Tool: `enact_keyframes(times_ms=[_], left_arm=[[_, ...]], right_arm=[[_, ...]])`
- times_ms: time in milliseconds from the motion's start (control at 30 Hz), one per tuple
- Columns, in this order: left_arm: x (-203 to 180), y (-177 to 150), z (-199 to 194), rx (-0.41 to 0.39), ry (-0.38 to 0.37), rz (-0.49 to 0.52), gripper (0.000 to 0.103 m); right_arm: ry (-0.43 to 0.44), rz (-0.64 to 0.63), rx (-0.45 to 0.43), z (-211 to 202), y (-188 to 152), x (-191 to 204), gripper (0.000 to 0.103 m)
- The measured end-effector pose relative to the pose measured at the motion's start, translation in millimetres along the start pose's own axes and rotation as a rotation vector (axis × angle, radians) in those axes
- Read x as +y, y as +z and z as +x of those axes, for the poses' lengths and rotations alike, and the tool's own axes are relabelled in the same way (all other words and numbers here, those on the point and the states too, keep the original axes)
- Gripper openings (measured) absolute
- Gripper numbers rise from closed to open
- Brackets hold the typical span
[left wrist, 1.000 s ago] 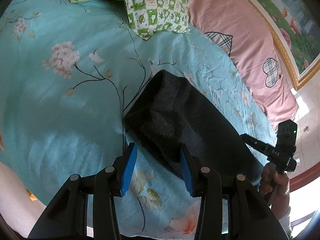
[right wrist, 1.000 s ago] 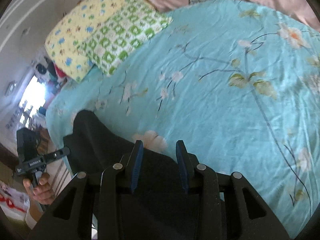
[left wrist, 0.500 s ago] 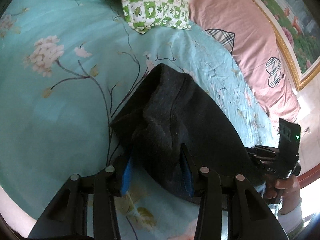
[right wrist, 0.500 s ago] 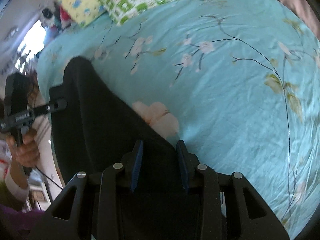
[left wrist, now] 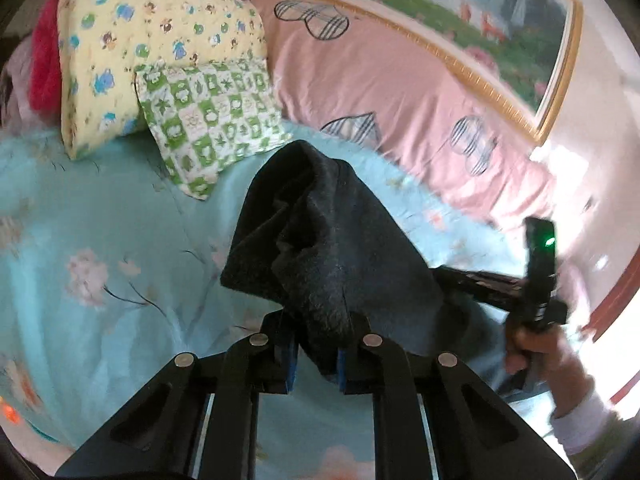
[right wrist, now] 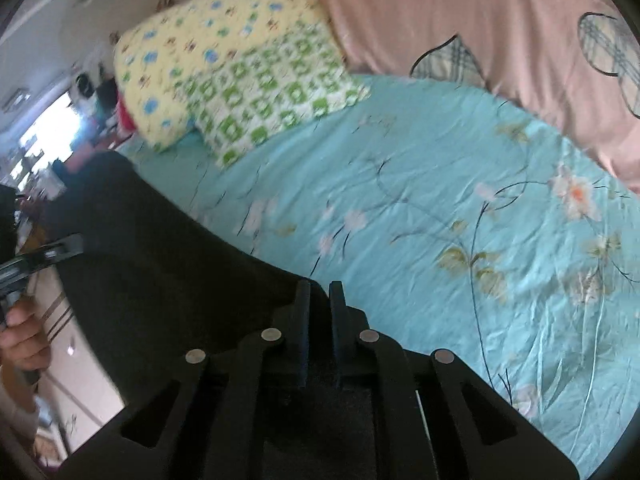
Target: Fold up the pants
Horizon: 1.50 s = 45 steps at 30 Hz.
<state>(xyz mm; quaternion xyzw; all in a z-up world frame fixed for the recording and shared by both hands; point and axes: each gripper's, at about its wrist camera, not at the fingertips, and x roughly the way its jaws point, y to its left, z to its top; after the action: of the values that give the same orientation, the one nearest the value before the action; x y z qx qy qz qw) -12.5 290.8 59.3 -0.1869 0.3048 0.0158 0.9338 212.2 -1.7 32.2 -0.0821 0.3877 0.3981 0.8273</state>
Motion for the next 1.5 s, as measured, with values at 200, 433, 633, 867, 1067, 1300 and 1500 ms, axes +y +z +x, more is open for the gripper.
enact_keyframes(times_ms=[200,433,633,867,1067,1300,1500], left_arm=[[46.1,-11.6,54.7,0.115,0.053,-0.054,0.013],[62.8,-24.0,68.7,0.182,0.100,-0.096,0.035],[46.5,-14.5,23.8,0.104,0.136,-0.074,0.050],[-6.8,-10.3,28.9,0.125,0.063,0.008,0.050],[-67.6,-21.9,54.1,0.194,-0.038,0.093,0.053],[-140.7,-39.8,80.2,0.269,-0.142,0.210,0.053],[-189.9,-52.8,95.2,0.319,-0.214,0.299,0.055]], right_arm=[[-0.076,0.006,0.023,43.4,-13.1,10.6,0.009],[-0.091,0.149,0.030,58.8,-24.1,-6.6,0.009],[-0.052,0.245,-0.042,0.3,-40.5,-18.7,0.010],[-0.042,0.323,-0.088,-56.7,-79.9,-25.6,0.012],[-0.072,0.403,-0.137,-102.6,-122.1,-37.8,0.041],[-0.154,0.509,-0.196,-158.0,-173.2,-59.3,0.043],[-0.209,0.585,-0.232,-191.4,-207.2,-71.3,0.043]])
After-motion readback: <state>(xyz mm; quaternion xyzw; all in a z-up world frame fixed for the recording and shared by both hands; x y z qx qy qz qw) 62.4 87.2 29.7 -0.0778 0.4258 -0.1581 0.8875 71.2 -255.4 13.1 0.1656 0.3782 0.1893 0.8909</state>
